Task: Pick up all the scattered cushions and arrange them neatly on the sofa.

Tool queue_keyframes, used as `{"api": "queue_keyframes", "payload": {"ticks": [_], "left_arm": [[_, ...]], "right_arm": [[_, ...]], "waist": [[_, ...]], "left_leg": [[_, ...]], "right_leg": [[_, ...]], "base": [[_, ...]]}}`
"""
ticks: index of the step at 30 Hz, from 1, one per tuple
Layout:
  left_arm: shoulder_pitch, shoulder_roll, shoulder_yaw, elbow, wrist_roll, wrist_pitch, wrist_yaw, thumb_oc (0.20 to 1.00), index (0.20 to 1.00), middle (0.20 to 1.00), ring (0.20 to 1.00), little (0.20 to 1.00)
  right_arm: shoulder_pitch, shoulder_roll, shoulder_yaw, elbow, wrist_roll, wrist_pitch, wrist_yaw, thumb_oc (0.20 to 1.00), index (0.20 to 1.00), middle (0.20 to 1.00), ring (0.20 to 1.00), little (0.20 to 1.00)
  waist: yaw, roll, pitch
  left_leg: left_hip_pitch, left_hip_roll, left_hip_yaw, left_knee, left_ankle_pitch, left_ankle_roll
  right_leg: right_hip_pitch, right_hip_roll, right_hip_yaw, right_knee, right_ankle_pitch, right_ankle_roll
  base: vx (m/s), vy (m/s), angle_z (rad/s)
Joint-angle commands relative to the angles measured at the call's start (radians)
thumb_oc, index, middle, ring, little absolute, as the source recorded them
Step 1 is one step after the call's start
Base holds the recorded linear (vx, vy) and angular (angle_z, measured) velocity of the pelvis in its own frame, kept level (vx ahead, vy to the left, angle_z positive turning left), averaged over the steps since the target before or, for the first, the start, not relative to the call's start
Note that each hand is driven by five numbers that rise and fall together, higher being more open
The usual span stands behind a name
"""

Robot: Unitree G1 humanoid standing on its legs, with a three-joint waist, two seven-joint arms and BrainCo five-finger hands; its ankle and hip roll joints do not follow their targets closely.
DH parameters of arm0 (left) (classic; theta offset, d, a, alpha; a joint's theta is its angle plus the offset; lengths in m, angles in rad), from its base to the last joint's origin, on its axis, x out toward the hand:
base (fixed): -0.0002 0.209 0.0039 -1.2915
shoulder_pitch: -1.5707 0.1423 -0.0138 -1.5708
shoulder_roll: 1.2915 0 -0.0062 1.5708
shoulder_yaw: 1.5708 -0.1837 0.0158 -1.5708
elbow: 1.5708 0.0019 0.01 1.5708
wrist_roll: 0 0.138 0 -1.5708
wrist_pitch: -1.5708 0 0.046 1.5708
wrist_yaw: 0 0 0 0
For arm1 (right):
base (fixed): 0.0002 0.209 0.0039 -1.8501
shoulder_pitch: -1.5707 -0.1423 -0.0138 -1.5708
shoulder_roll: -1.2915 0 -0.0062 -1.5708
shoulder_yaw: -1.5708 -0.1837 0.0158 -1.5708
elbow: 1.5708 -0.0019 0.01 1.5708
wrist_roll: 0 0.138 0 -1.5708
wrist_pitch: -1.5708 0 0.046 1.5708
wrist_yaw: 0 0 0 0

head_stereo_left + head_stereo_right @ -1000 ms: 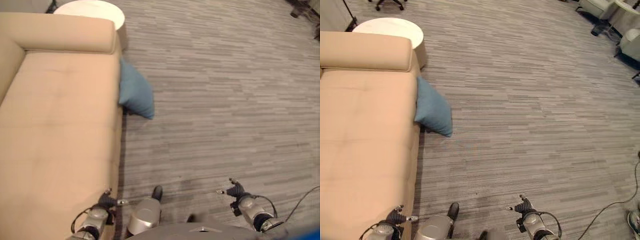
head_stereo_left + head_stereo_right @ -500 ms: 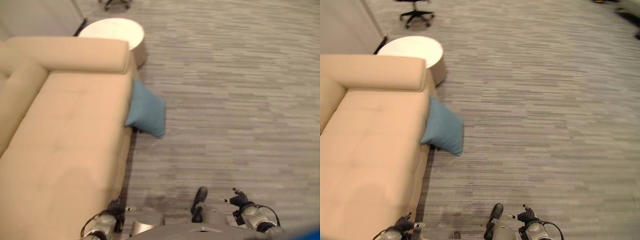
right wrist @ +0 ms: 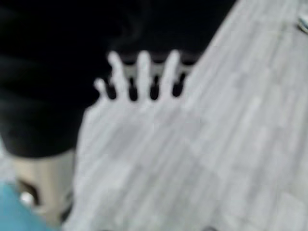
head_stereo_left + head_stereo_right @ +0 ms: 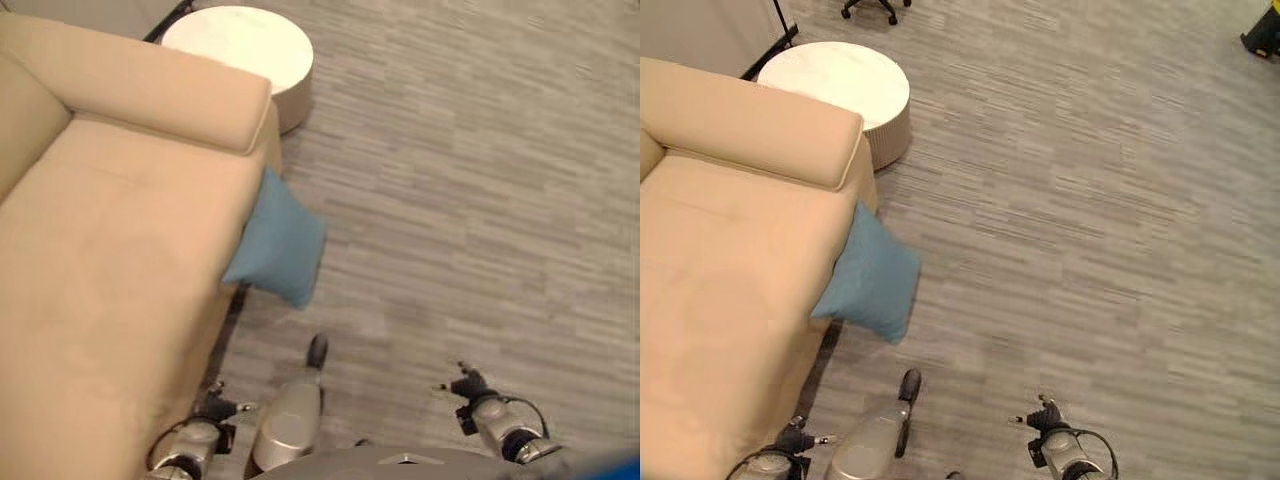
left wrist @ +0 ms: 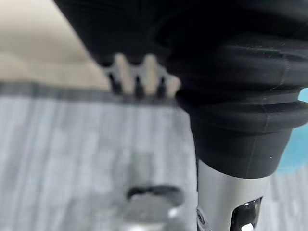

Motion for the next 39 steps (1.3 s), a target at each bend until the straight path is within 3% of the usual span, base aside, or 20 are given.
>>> {"api": "queue_keyframes", "payload": {"ticks": [1,4,10,12,13,14,17,21,22,23,24,25,26,27,28,29,31,35,37,39], "left_arm": [[0.014,0.030,-0.005,-0.022,-0.027,0.001,-0.001,1.000,1.000,1.000,1.000,1.000],[0.007,0.033,-0.008,-0.035,-0.033,-0.003,0.004,1.000,1.000,1.000,1.000,1.000],[-0.006,0.017,-0.020,-0.033,-0.039,-0.012,0.004,1.000,1.000,1.000,1.000,1.000],[-0.021,-0.016,-0.048,-0.010,-0.041,-0.016,0.007,1.000,1.000,1.000,1.000,1.000],[-0.022,-0.016,-0.048,-0.010,-0.041,-0.016,0.007,1.000,1.000,1.000,1.000,1.000],[-0.026,-0.031,-0.056,0.004,-0.047,-0.018,0.014,1.000,1.000,1.000,1.000,1.000],[-0.032,-0.035,-0.065,0.025,-0.050,-0.022,0.016,1.000,1.000,1.000,1.000,1.000],[-0.042,-0.045,-0.062,0.030,-0.061,-0.024,0.013,1.000,1.000,1.000,1.000,1.000],[-0.044,-0.054,-0.056,0.021,-0.075,-0.028,0.012,1.000,1.000,1.000,1.000,1.000],[-0.045,-0.054,-0.056,0.021,-0.075,-0.028,0.012,1.000,1.000,1.000,1.000,1.000],[-0.046,-0.057,-0.056,0.020,-0.077,-0.028,0.013,1.000,1.000,1.000,1.000,1.000],[-0.041,-0.063,-0.051,0.025,-0.077,-0.022,0.012,1.000,1.000,1.000,1.000,1.000],[-0.041,-0.063,-0.051,0.025,-0.077,-0.022,0.012,1.000,1.000,1.000,1.000,1.000],[-0.033,-0.065,-0.044,0.030,-0.068,-0.021,0.008,1.000,1.000,1.000,1.000,1.000],[-0.033,-0.065,-0.044,0.030,-0.068,-0.021,0.008,1.000,1.000,1.000,1.000,1.000],[-0.021,-0.063,-0.036,0.032,-0.061,-0.021,0.003,1.000,1.000,1.000,1.000,1.000],[-0.004,-0.059,-0.027,0.032,-0.051,-0.018,-0.007,1.000,1.000,1.000,1.000,1.000],[0.011,-0.036,-0.009,0.041,-0.056,-0.016,-0.009,1.000,1.000,1.000,1.000,1.000],[0.013,-0.023,0.003,0.039,-0.062,-0.013,-0.012,1.000,1.000,1.000,1.000,1.000],[0.011,-0.004,0.006,0.022,-0.068,-0.014,-0.011,1.000,1.000,1.000,1.000,1.000]], "right_arm": [[-0.008,-0.028,-0.002,-0.042,0.001,-0.010,0.003,1.000,1.000,1.000,1.000,1.000],[-0.020,-0.026,-0.017,-0.060,0.000,-0.012,0.011,1.000,1.000,1.000,1.000,1.000],[-0.023,-0.036,-0.018,-0.061,-0.006,-0.013,0.010,1.000,1.000,1.000,1.000,1.000],[-0.020,-0.061,-0.029,-0.059,0.006,-0.011,0.003,1.000,1.000,1.000,1.000,1.000],[-0.020,-0.061,-0.030,-0.059,0.006,-0.011,0.003,1.000,1.000,1.000,1.000,1.000],[-0.018,-0.069,-0.035,-0.061,0.013,-0.009,0.000,1.000,1.000,1.000,1.000,1.000],[-0.019,-0.077,-0.037,-0.071,0.014,-0.012,0.001,1.000,1.000,1.000,1.000,1.000],[-0.031,-0.079,-0.024,-0.073,0.013,-0.022,0.001,1.000,1.000,1.000,1.000,1.000],[-0.046,-0.098,-0.012,-0.081,0.018,-0.028,0.002,1.000,1.000,1.000,1.000,1.000],[-0.046,-0.098,-0.013,-0.081,0.018,-0.028,0.002,1.000,1.000,1.000,1.000,1.000],[-0.050,-0.104,-0.012,-0.079,0.021,-0.028,-0.002,1.000,1.000,1.000,1.000,1.000],[-0.053,-0.112,-0.011,-0.074,0.030,-0.023,-0.002,1.000,1.000,1.000,1.000,1.000],[-0.053,-0.112,-0.011,-0.074,0.030,-0.023,-0.002,1.000,1.000,1.000,1.000,1.000],[-0.047,-0.114,-0.011,-0.069,0.031,-0.021,-0.001,1.000,1.000,1.000,1.000,1.000],[-0.047,-0.114,-0.011,-0.069,0.031,-0.021,-0.001,1.000,1.000,1.000,1.000,1.000],[-0.040,-0.115,-0.020,-0.069,0.030,-0.022,-0.002,1.000,1.000,1.000,1.000,1.000],[-0.032,-0.111,-0.019,-0.059,0.022,-0.018,0.001,1.000,1.000,1.000,1.000,1.000],[-0.032,-0.082,0.002,-0.060,0.003,-0.022,0.007,1.000,1.000,1.000,1.000,1.000],[-0.034,-0.064,0.004,-0.068,-0.003,-0.023,0.016,1.000,1.000,1.000,1.000,1.000],[-0.042,-0.054,0.003,-0.079,-0.009,-0.022,0.027,1.000,1.000,1.000,1.000,1.000]], "waist": [[0.036,0.019,0.002],[0.008,0.054,0.002],[0.008,0.076,-0.001],[-0.026,0.098,-0.010],[-0.028,0.097,-0.012],[-0.048,0.100,-0.009],[-0.056,0.082,-0.005],[-0.060,0.081,-0.013],[-0.058,0.082,0.010],[-0.062,0.079,0.008],[-0.064,0.081,0.016],[-0.067,0.086,0.026],[-0.067,0.086,0.026],[-0.064,0.088,0.015],[-0.064,0.088,0.015],[-0.061,0.085,0.000],[-0.049,0.082,-0.018],[-0.007,0.052,-0.015],[-0.007,0.042,-0.016],[-0.024,0.048,-0.011]], "left_leg": [[0.026,0.020,-0.032,0.062,-0.078,-0.035],[0.083,0.025,-0.067,0.040,-0.099,-0.015],[0.119,0.009,-0.139,0.043,-0.137,-0.016],[0.154,-0.027,-0.282,0.047,-0.163,-0.022],[0.152,-0.027,-0.283,0.046,-0.161,-0.022],[0.174,-0.036,-0.356,0.043,-0.173,-0.028],[0.186,-0.039,-0.414,0.049,-0.192,-0.050],[0.173,-0.014,-0.434,0.081,-0.191,-0.104],[0.097,0.032,-0.322,0.206,-0.186,-0.127],[0.092,0.029,-0.324,0.205,-0.182,-0.126],[0.055,0.045,-0.264,0.255,-0.173,-0.128],[0.003,0.092,-0.113,0.303,-0.168,-0.119],[0.002,0.093,-0.113,0.304,-0.169,-0.119],[-0.007,0.093,-0.022,0.288,-0.213,-0.103],[-0.007,0.093,-0.022,0.288,-0.213,-0.103],[-0.020,0.057,0.052,0.249,-0.216,-0.084],[-0.030,0.046,0.116,0.205,-0.196,-0.074],[0.025,-0.011,0.018,0.139,-0.197,-0.068],[0.091,-0.005,0.010,0.076,-0.196,-0.053],[0.116,-0.003,-0.023,0.052,-0.167,-0.031]], "right_leg": [[-0.120,0.045,0.004,0.208,0.122,0.095],[-0.215,0.004,0.009,0.387,0.187,0.132],[-0.217,-0.058,0.007,0.203,0.121,0.070],[-0.277,-0.066,0.265,0.065,0.158,0.059],[-0.279,-0.067,0.264,0.064,0.160,0.060],[-0.294,-0.072,0.321,0.043,0.196,0.064],[-0.255,-0.107,0.228,-0.023,0.213,0.070],[-0.228,-0.085,0.158,-0.054,0.200,0.058],[-0.159,-0.063,0.100,-0.118,0.183,0.030],[-0.162,-0.067,0.098,-0.118,0.184,0.031],[-0.149,-0.064,0.077,-0.132,0.180,0.027],[-0.115,-0.047,0.034,-0.154,0.161,0.011],[-0.116,-0.047,0.034,-0.154,0.161,0.011],[-0.092,-0.031,-0.004,-0.164,0.133,0.014],[-0.092,-0.031,-0.004,-0.164,0.133,0.014],[-0.089,-0.019,-0.040,-0.164,0.123,0.015],[-0.080,0.004,-0.057,-0.163,0.108,0.014],[-0.083,0.009,-0.057,-0.087,0.098,0.024],[-0.102,-0.003,-0.066,0.014,0.084,0.047],[-0.176,-0.033,-0.050,0.196,0.142,0.095]], "base": [[0.23,0.160,-0.28],[0.24,0.124,0.07],[0.19,-0.021,0.58],[0.42,-0.115,0.65],[0.43,-0.204,1.68],[0.33,-0.184,1.92],[0.30,-0.248,1.39],[0.20,-0.256,1.16],[0.09,-0.233,1.03],[0.09,-0.293,0.96],[0.00,-0.171,0.62],[0.00,-0.177,0.49],[0.12,-0.244,1.05],[0.11,-0.121,1.13],[0.18,-0.178,1.30],[0.10,-0.068,0.54],[0.18,-0.016,0.64],[0.18,0.018,-0.15],[0.19,0.052,0.22],[0.18,0.083,0.63]]}}
